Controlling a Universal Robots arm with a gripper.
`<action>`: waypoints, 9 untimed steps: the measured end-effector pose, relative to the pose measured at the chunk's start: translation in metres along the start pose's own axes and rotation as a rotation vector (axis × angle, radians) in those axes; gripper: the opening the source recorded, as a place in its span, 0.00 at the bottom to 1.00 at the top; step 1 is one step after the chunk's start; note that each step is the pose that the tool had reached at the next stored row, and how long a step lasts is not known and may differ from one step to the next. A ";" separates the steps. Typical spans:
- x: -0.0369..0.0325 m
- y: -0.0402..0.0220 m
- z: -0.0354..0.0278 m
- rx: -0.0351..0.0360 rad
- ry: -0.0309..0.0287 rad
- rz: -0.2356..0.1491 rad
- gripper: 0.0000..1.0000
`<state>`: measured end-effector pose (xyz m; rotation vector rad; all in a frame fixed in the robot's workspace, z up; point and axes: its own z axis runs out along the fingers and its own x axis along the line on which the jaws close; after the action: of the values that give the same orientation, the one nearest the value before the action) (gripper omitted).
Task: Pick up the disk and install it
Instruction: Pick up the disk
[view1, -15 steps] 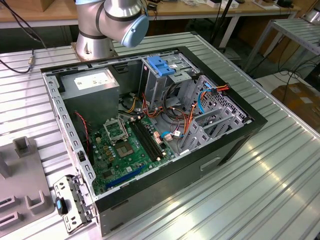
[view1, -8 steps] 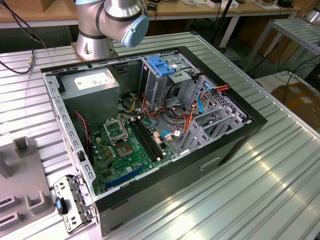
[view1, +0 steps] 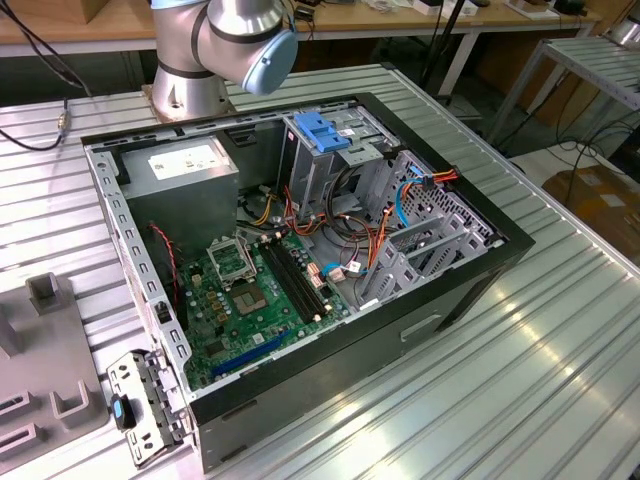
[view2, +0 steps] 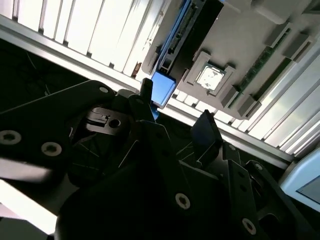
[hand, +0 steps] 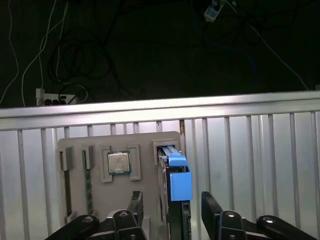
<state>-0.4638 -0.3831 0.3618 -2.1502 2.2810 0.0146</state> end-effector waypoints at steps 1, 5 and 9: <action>-0.0007 0.0002 0.0036 0.0004 -0.0001 -0.006 0.58; -0.0021 0.0017 0.0091 0.0017 -0.0001 -0.008 0.58; -0.0025 0.0021 0.0119 0.0022 0.0001 -0.009 0.58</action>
<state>-0.4657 -0.3804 0.3499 -2.1596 2.2701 0.0119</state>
